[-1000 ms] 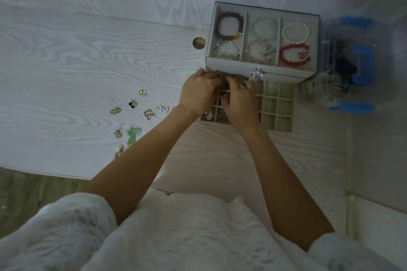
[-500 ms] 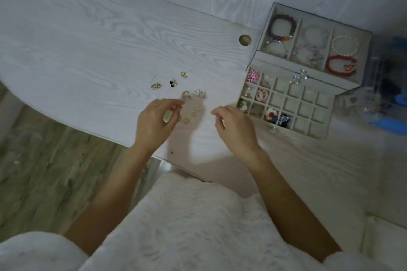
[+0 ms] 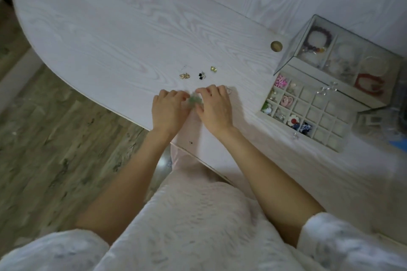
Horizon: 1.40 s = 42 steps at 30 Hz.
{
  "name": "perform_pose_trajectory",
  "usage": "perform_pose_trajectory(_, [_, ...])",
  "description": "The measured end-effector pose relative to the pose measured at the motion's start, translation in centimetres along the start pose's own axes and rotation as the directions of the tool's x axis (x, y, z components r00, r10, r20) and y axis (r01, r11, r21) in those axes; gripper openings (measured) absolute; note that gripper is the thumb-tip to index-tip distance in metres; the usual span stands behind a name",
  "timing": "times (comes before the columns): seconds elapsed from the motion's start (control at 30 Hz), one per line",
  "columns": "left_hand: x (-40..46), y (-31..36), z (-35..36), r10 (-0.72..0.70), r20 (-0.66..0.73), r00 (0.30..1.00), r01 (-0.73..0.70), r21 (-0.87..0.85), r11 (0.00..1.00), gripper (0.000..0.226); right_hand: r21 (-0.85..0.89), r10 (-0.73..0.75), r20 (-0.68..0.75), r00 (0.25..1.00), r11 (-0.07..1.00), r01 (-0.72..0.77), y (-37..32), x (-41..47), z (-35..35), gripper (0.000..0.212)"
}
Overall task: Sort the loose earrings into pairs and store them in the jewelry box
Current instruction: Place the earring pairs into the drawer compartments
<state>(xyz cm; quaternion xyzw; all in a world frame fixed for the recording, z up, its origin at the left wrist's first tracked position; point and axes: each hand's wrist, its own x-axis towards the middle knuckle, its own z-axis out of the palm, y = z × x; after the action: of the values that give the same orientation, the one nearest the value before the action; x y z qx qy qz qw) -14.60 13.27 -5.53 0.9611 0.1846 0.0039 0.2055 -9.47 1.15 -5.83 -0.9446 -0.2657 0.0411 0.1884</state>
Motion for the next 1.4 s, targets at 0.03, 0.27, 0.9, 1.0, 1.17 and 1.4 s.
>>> perform_pose_trajectory(0.03, [0.4, 0.2, 0.2, -0.024, 0.039, 0.999, 0.023, 0.024, 0.999, 0.026, -0.001, 0.010, 0.011, 1.000, 1.000, -0.010, -0.2, 0.2, 0.0, 0.030])
perform_pose_trajectory(0.27, [1.6, 0.5, 0.6, -0.028, 0.103, 0.994, 0.030, -0.018, 0.999, 0.023, 0.010, 0.089, 0.129, 0.988, 0.996, -0.091, 0.0, 1.3, 0.2, 0.023])
perform_pose_trajectory(0.9, [0.5, 12.8, 1.0, 0.420, 0.035, 0.907, -0.333, -0.552, 0.765, 0.015, 0.497, 0.569, -0.152, 0.808, 0.751, -0.435, 11.6, -8.0, -9.5, 0.009])
perform_pose_trajectory(1.0, [1.1, 16.4, 3.5, 0.487, 0.155, 0.860, -0.350, -0.515, 0.782, 0.022, 0.516, 0.674, -0.135, 0.726, 0.674, -0.530, 14.8, -8.7, -10.0, 0.010])
perform_pose_trajectory(1.17, [2.9, 21.0, 6.2, 0.541, 0.162, 0.825, -0.429, -0.444, 0.787, 0.021, 0.499, 0.696, -0.146, 0.703, 0.666, -0.555, 17.5, -8.4, -10.5, 0.011])
perform_pose_trajectory(1.4, [3.3, 23.0, 8.2, 0.543, 0.240, 0.805, -0.437, -0.381, 0.815, 0.025, 0.464, 0.702, -0.227, 0.675, 0.687, -0.559, 18.5, -7.7, -11.7, 0.012])
